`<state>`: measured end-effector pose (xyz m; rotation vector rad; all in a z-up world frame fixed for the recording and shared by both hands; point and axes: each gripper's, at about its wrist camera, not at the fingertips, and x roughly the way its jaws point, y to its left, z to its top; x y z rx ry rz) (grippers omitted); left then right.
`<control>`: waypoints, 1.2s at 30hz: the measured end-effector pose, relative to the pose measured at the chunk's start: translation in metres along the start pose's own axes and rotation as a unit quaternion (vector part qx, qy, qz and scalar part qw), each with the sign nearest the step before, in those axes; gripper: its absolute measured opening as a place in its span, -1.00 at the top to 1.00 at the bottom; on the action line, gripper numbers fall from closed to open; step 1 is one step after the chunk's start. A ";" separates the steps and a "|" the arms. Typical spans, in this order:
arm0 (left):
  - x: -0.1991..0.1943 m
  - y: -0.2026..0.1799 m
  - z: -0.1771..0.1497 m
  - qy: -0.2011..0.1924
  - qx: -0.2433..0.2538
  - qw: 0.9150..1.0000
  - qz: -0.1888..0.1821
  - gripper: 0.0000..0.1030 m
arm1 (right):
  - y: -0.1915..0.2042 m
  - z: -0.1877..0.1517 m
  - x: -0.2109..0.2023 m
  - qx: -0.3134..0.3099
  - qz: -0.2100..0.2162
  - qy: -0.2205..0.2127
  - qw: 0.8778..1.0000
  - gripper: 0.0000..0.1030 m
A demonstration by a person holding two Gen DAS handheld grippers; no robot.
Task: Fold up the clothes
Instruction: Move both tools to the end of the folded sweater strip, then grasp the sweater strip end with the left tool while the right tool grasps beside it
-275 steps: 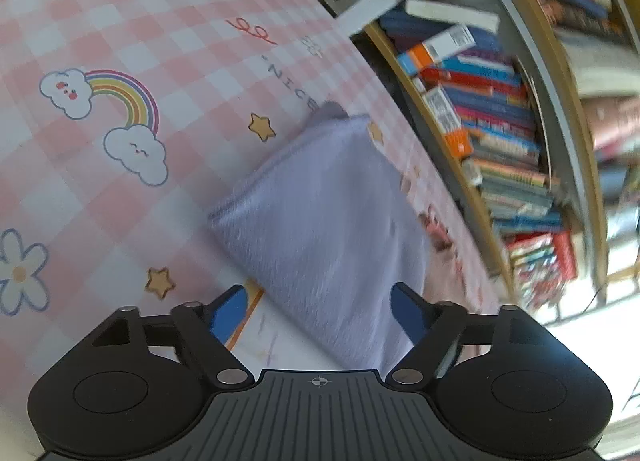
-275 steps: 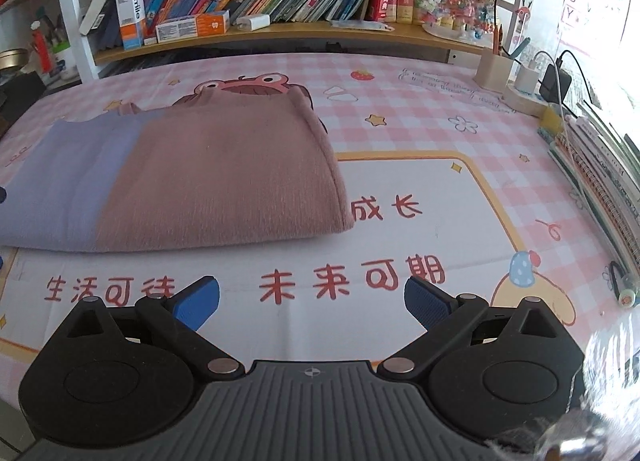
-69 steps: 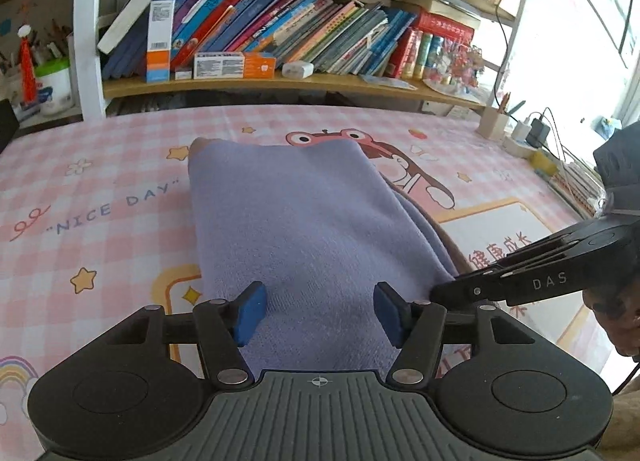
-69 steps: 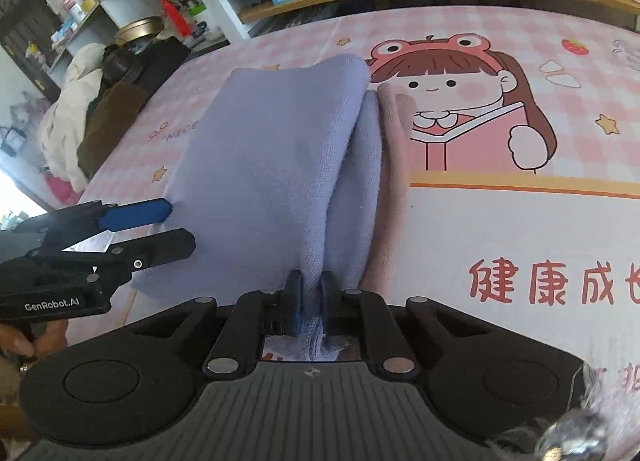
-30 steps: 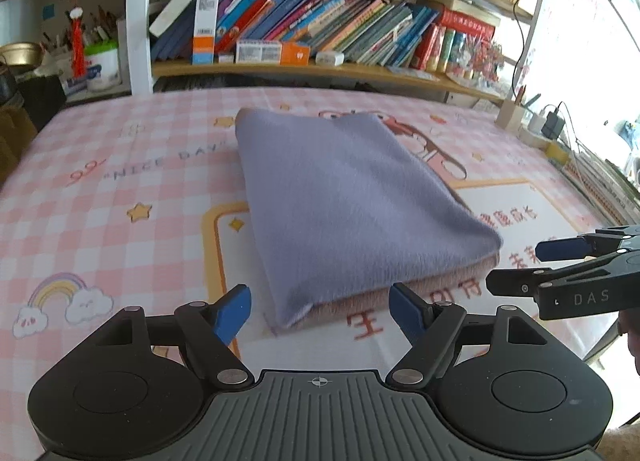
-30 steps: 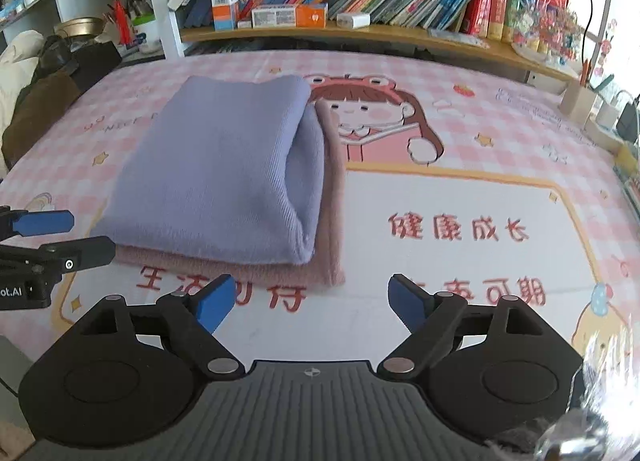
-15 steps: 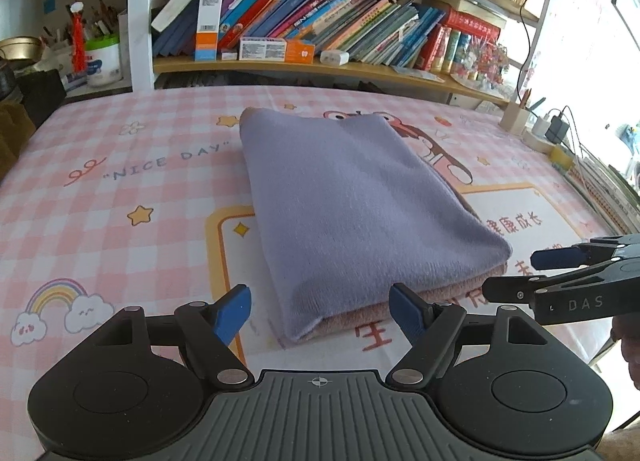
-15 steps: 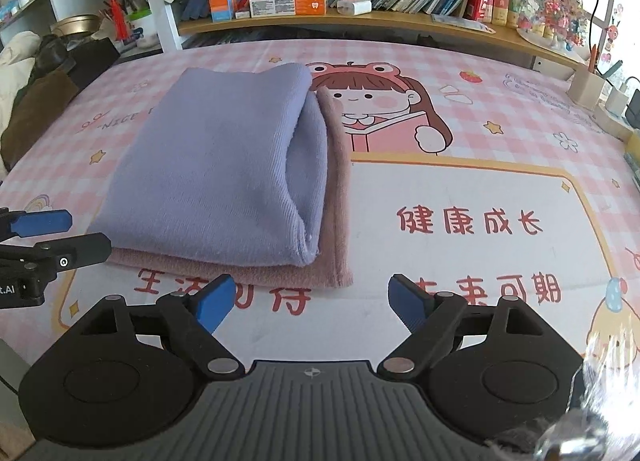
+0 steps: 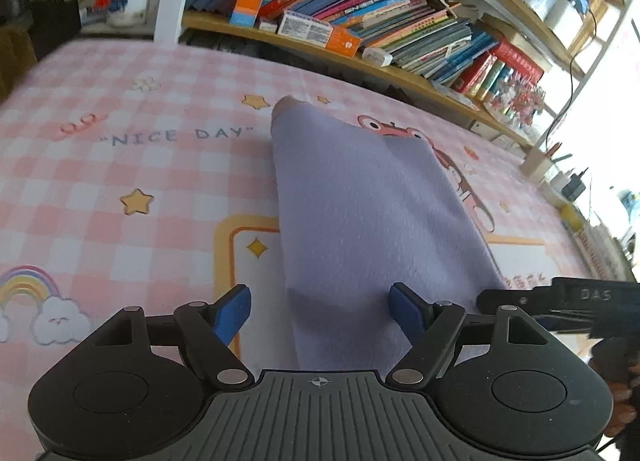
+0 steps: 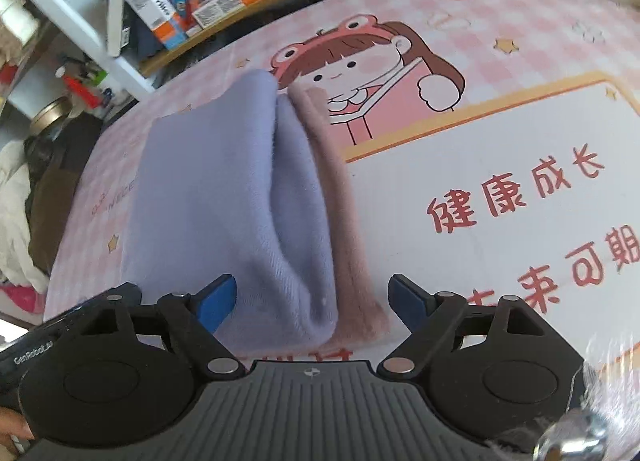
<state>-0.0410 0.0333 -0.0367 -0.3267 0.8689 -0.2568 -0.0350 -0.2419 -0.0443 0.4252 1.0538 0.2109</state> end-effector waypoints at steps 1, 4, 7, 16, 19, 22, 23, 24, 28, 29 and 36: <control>0.002 0.003 0.002 0.003 -0.010 1.000 -0.008 -0.52 | -0.002 0.002 0.002 0.006 0.004 0.002 1.000 -0.56; 0.010 0.011 0.005 0.012 -0.038 0.999 -0.029 -0.53 | -0.005 0.010 0.007 0.020 0.019 0.004 1.000 -0.46; 0.016 0.013 0.008 0.017 -0.044 0.998 -0.036 -0.56 | -0.006 0.016 0.013 0.029 0.036 0.005 0.999 -0.32; 0.039 0.021 0.022 0.022 -0.095 0.993 -0.071 -0.43 | -0.013 0.029 0.024 0.050 0.075 0.014 0.996 -0.05; 0.041 0.014 0.024 0.022 -0.083 0.995 -0.053 -0.23 | -0.007 0.028 0.023 0.042 0.071 0.008 0.997 0.20; 0.030 -0.002 0.024 0.013 -0.036 0.999 -0.028 0.06 | 0.015 0.023 0.013 -0.034 0.043 -0.022 0.998 0.43; 0.024 -0.011 0.023 0.009 -0.013 1.000 -0.017 0.07 | 0.029 0.019 0.006 -0.083 0.034 -0.040 0.995 0.47; 0.019 -0.018 0.021 0.005 0.007 1.000 -0.007 0.07 | 0.042 0.015 -0.001 -0.132 0.026 -0.059 0.989 0.48; 0.014 -0.012 0.012 0.023 -0.007 1.000 -0.015 0.01 | 0.042 0.006 -0.007 -0.148 0.035 -0.036 0.988 0.48; 0.015 -0.006 0.011 0.031 -0.023 0.999 -0.022 -0.03 | 0.034 0.007 -0.005 -0.125 0.035 -0.026 0.991 0.45; 0.024 0.008 0.010 0.036 -0.061 0.997 -0.045 -0.23 | 0.005 0.011 0.015 -0.020 0.057 0.024 0.998 0.02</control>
